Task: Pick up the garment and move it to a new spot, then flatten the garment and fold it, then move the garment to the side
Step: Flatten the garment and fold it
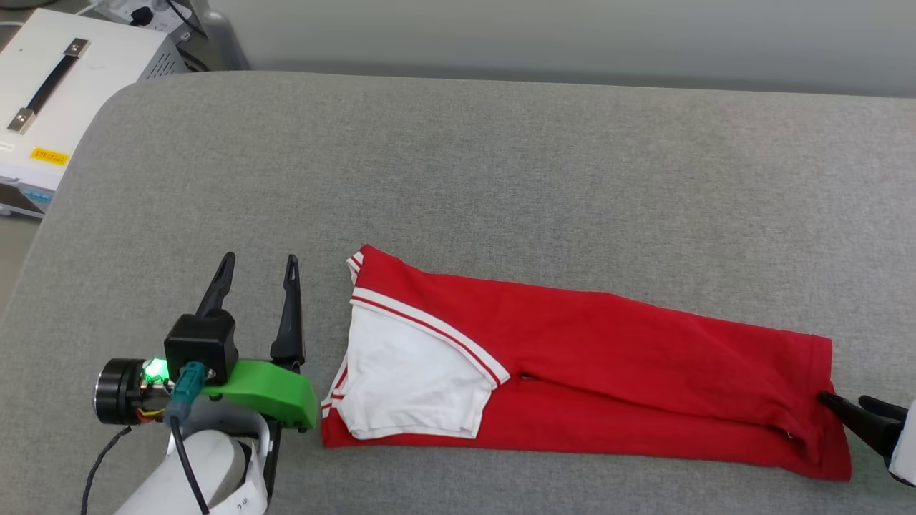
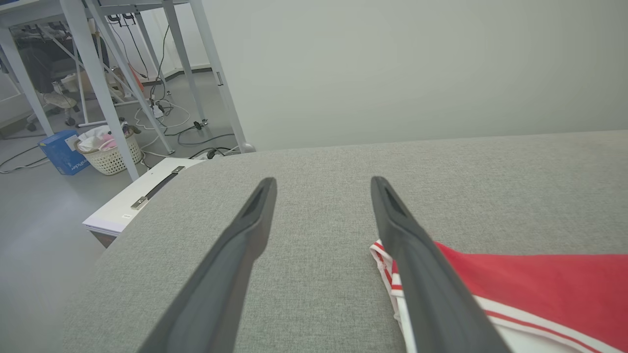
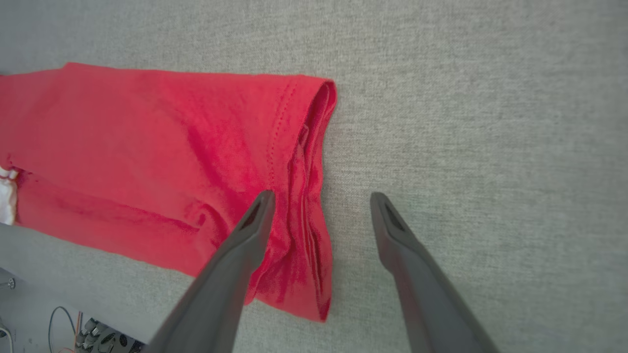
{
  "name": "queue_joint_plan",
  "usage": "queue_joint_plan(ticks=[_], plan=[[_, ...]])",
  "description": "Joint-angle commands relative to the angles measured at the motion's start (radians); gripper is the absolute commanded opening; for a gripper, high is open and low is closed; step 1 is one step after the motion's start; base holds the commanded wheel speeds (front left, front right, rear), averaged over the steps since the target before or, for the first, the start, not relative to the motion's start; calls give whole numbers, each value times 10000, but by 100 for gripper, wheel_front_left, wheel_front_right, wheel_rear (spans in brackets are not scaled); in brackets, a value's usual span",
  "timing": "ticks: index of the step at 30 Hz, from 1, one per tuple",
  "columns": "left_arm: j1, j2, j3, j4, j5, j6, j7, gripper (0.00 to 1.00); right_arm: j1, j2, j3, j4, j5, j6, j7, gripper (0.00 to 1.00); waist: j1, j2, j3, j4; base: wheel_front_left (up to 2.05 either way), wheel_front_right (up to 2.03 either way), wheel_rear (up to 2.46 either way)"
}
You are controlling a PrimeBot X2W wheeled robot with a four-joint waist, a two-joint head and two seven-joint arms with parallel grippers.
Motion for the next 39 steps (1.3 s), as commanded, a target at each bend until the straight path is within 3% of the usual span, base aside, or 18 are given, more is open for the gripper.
queue_joint_plan(ticks=[1, 12, 17, 18, 19, 25, 39], plan=[[295, -169, 205, 7, 296, -81, -55, 100, -250, 125, 74, 122, 24, -4, 49, 100, 0, -1, 123, 115, 0, 0, 0], [1500, -2020, 2016, 161, 2399, -1217, -56, 100, -939, 961, 1342, 1117, 110, -4, 132, 100, 0, -1, 378, 321, 0, 0, 0], [1739, -2608, 2607, 202, 3060, -1748, -56, 100, -1051, 1021, 1742, 1366, 212, -4, -98, 100, 0, -1, 345, 308, 0, 0, 0], [1773, -2710, 2743, 207, 3181, -1843, -56, 100, -1081, 962, 1803, 1420, 196, -4, -211, 16, 0, -1, 335, 297, 0, 0, 0], [1800, -2785, 2845, 211, 3274, -1917, -56, 100, -1101, 921, 1848, 1460, 214, -4, -289, 0, 0, -1, 321, 289, 0, 0, 0], [1989, -3164, 3483, 275, 3783, -2341, -56, 100, -1334, 456, 1972, 1760, 239, -4, -802, 0, 0, -1, 176, 175, 0, 0, 0], [2201, -3685, 4237, 379, 4576, -3112, -57, 100, -2033, -1520, 1475, 3018, -151, -4, -1131, 0, 0, -1, -118, 148, 0, 0, 0]])
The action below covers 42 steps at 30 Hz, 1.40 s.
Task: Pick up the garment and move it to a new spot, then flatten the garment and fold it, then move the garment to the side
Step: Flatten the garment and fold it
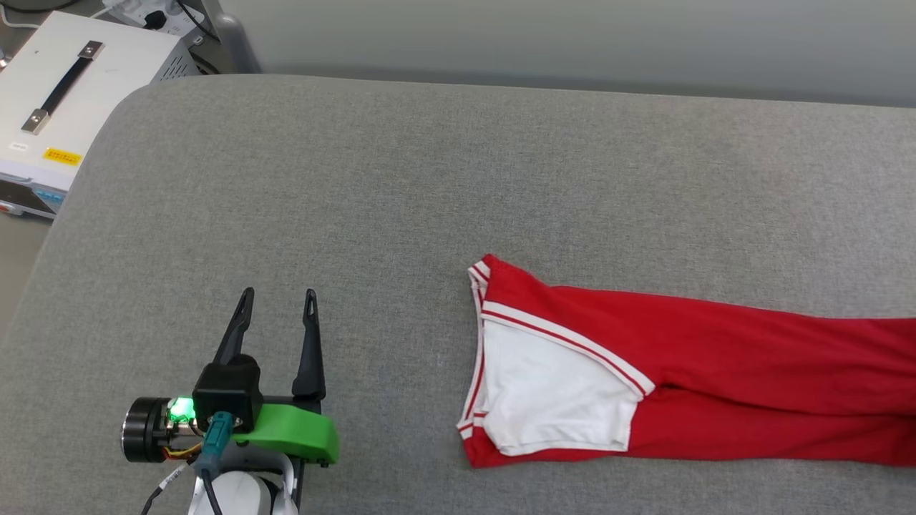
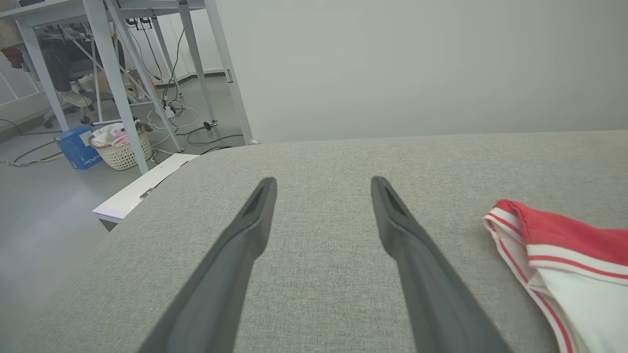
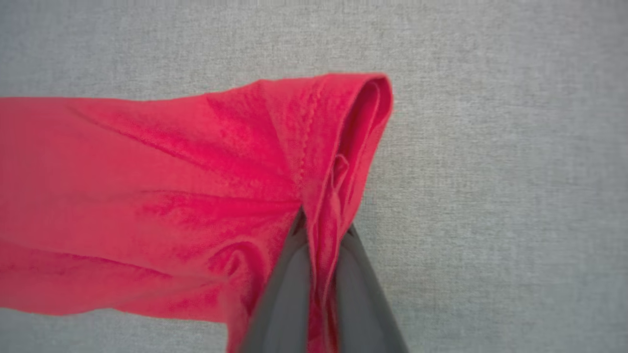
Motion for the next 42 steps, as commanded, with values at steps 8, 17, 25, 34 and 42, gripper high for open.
queue_joint_plan(ticks=[8, 17, 25, 34, 42], plan=[[303, -283, 328, 62, 386, -388, -57, 100, 124, 214, 140, -1141, 533, -17, 102, 0, -1, -1, -259, 16, 0, 0, 0], [366, -437, 472, 68, 570, -611, -57, 100, -48, 423, 930, -4388, 605, -17, 1041, 0, -1, -1, -337, -60, 0, 0, 0], [159, -593, 522, 36, 677, -749, -57, 100, -1948, 1861, 2591, -4913, -582, -17, 2032, 0, -1, -1, -14, 24, 0, 0, 0], [-119, -708, 614, 21, 799, -842, -57, 100, -4286, 4047, 5159, -3086, -1110, -17, 2086, 0, -1, -1, 488, 177, 0, 0, 0], [-254, -791, 640, 34, 875, -854, -57, 100, -4907, 5089, 6716, -926, -1201, -17, 1273, 0, -1, -1, 697, 205, 0, 0, 0]])
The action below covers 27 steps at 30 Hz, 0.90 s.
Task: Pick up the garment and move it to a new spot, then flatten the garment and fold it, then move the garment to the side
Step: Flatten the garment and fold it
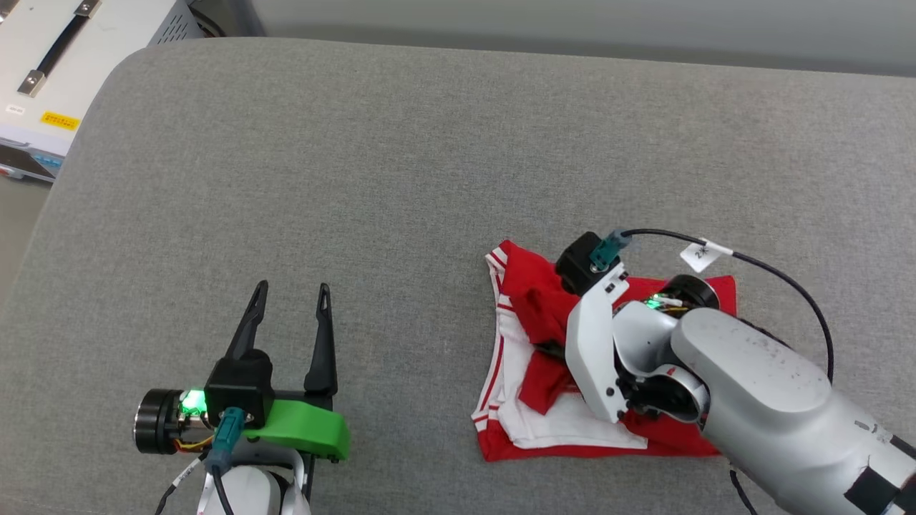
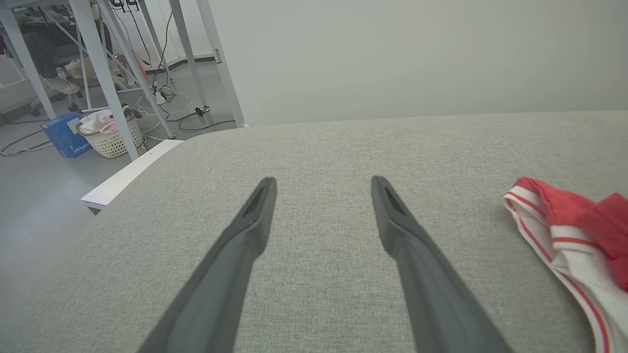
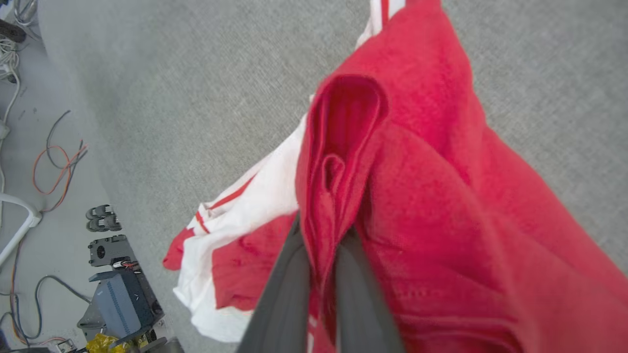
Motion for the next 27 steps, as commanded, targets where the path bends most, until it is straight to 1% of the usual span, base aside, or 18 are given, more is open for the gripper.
queue_joint_plan(ticks=[1, 5, 8, 9, 10, 13, 15, 19, 21, 24, 27], plan=[[-190, -58, 47, 10, 62, -49, -57, 100, -78, 103, 210, 342, 54, -7, -114, 0, -1, 0, 12, -35, 0, 0, 0], [-156, -59, 119, 49, 76, -65, -57, 100, -84, 303, 709, 1186, 323, -7, -410, 0, -1, 0, -23, -152, 0, 0, 0], [-133, -56, 164, 84, 93, -75, -57, 100, -159, 341, 978, 1510, 549, -7, -681, 0, -1, 0, -104, -244, 0, 0, 0], [-126, -56, 164, 94, 106, -87, -57, 100, -203, 339, 1038, 1563, 640, -7, -830, 29, -1, 0, -143, -271, 0, 0, 0], [-117, -58, 164, 109, 115, -94, -57, 100, -261, 317, 1081, 1561, 719, -7, -1019, 100, -1, 0, -194, -292, 0, 0, 0], [-83, -62, 170, 140, 128, -117, -57, 100, -438, 129, 1099, 1364, 795, -7, -1750, 100, -1, 0, -345, -324, 0, 0, 0], [-26, -60, 198, 154, 127, -121, -57, 100, -534, -112, 1016, 1091, 786, -7, -2414, 100, -1, 0, -458, -350, 0, 0, 0], [161, -31, 293, 127, 104, -128, -57, 100, -604, -807, 621, 527, 463, -7, -3942, 100, -1, 0, -692, -474, 0, 0, 0], [263, -19, 349, 98, 83, -132, -57, 100, -512, -1158, 223, 472, 159, -7, -4712, 100, -1, 0, -812, -542, 0, 0, 0], [389, -1, 444, 51, 44, -152, -57, 100, -263, -1584, -669, 674, -555, -7, -5927, 100, -1, 0, -962, -641, 0, 0, 0], [483, -2, 483, 28, 40, -175, -57, 100, 159, -1744, -1756, 1011, -1394, -7, -7093, 100, -1, 0, -1099, -708, 0, 0, 0]])
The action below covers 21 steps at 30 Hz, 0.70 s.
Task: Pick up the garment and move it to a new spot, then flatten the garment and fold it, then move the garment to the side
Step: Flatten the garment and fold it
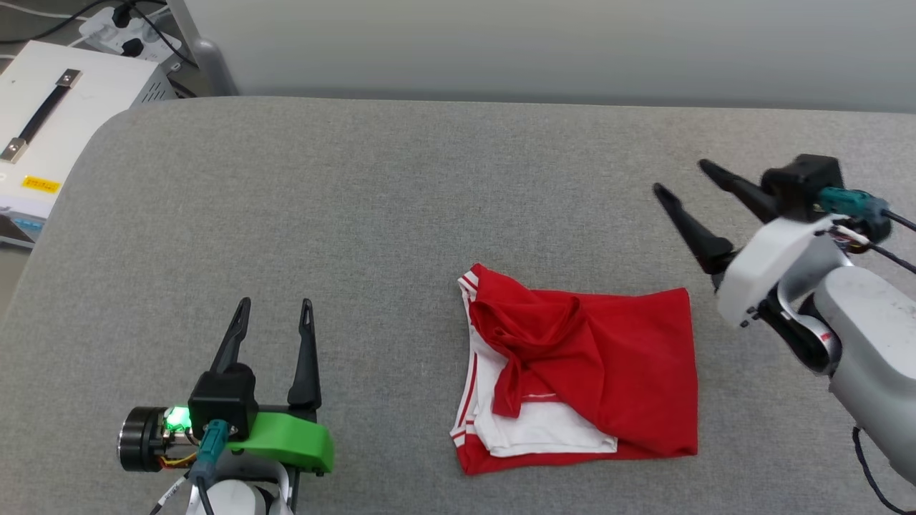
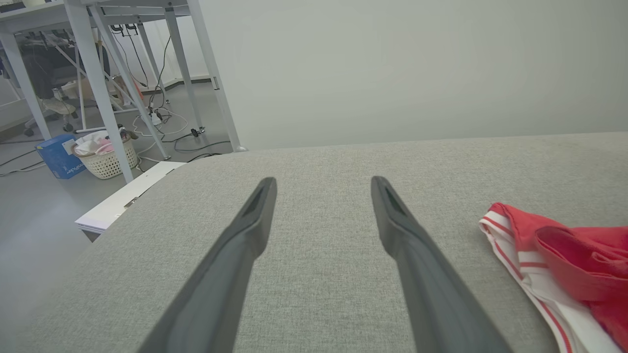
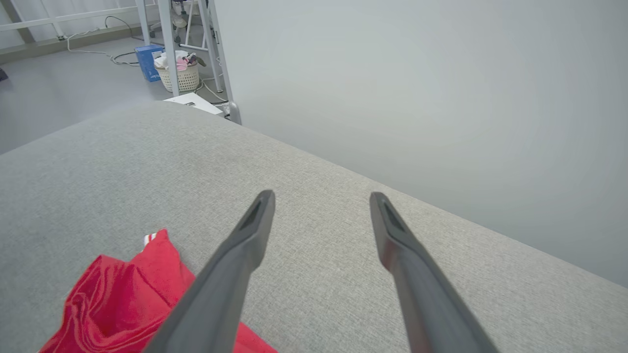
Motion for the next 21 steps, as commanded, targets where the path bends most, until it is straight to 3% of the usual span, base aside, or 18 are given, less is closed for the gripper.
queue_joint_plan(ticks=[1, 6, 9, 13, 17, 21], plan=[[201, 1, 31, -58, -42, -44, -59, 100, 425, -16, -458, 163, -483, -7, -381, 100, -1, 0, -150, -99, 0, 0, 0], [367, -16, 129, -163, -111, -89, -59, 100, 1631, 251, -3110, 164, -2546, -7, -930, 100, -1, 0, -318, -230, 0, 0, 0], [465, -34, 190, -297, -166, -130, -59, 100, 2807, 880, -5272, -960, -3874, -7, -951, 100, -1, 0, -381, -315, 0, 0, 0], [570, -61, 231, -405, -200, -185, -59, 100, 4661, 1931, -7351, -2819, -5380, -7, -955, 100, -1, 0, -494, -346, 0, 0, 0], [647, -89, 233, -432, -209, -246, -59, 100, 6175, 2923, -8621, -4281, -6292, -7, -956, 100, -1, 0, -603, -332, 0, 0, 0], [750, -96, 246, -464, -193, -324, -59, 100, 7183, 3518, -9009, -4985, -6666, -7, -956, 100, -1, 0, -685, -365, 0, 0, 0]])
